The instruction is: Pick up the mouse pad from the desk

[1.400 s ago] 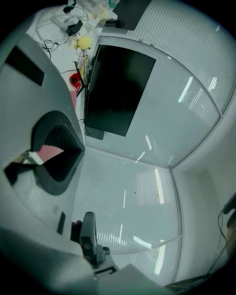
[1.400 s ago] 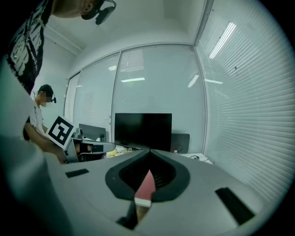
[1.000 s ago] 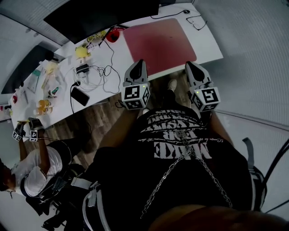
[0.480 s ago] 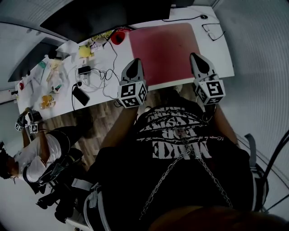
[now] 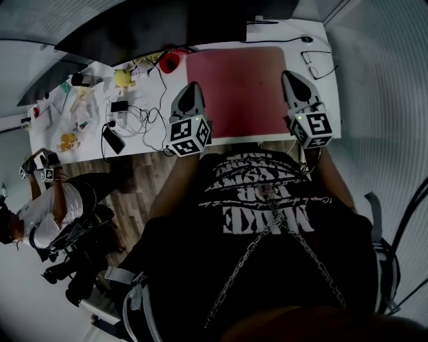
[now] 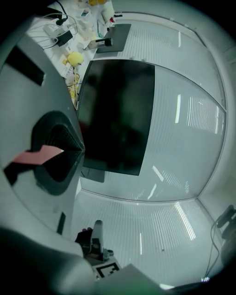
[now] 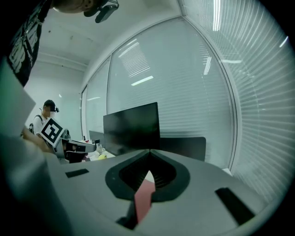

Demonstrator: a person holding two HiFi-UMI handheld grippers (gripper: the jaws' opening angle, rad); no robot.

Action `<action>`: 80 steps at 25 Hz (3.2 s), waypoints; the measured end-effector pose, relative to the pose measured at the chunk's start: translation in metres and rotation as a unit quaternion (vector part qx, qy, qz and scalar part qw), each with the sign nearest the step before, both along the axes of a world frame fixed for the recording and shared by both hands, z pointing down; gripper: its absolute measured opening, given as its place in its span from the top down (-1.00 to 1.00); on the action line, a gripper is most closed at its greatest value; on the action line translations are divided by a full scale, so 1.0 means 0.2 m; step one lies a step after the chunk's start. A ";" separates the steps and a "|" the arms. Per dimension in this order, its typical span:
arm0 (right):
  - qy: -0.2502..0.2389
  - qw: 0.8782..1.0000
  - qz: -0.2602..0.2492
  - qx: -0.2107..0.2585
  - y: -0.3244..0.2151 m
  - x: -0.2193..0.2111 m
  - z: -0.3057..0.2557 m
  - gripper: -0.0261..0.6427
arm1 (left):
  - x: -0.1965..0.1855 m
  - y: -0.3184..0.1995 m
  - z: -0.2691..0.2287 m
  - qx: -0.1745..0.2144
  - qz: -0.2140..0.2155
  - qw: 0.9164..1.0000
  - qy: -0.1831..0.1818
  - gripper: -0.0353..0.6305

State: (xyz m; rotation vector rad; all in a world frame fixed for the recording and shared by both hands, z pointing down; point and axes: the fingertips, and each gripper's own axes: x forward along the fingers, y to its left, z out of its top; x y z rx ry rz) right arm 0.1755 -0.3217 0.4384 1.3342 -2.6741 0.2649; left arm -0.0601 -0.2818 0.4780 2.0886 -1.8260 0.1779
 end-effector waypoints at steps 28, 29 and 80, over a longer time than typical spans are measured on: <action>0.076 0.995 0.027 -0.062 0.02 -0.13 0.24 0.93 | -0.48 0.00 1.44 -0.308 0.163 0.928 0.133 0.41; 0.077 0.994 0.032 -0.064 0.03 -0.13 0.24 0.93 | -0.46 -0.01 1.44 -0.308 0.172 0.925 0.141 0.41; 0.273 0.868 0.040 -0.413 -0.08 0.44 1.63 0.59 | -0.20 -0.02 1.38 -0.344 0.150 0.917 0.136 0.51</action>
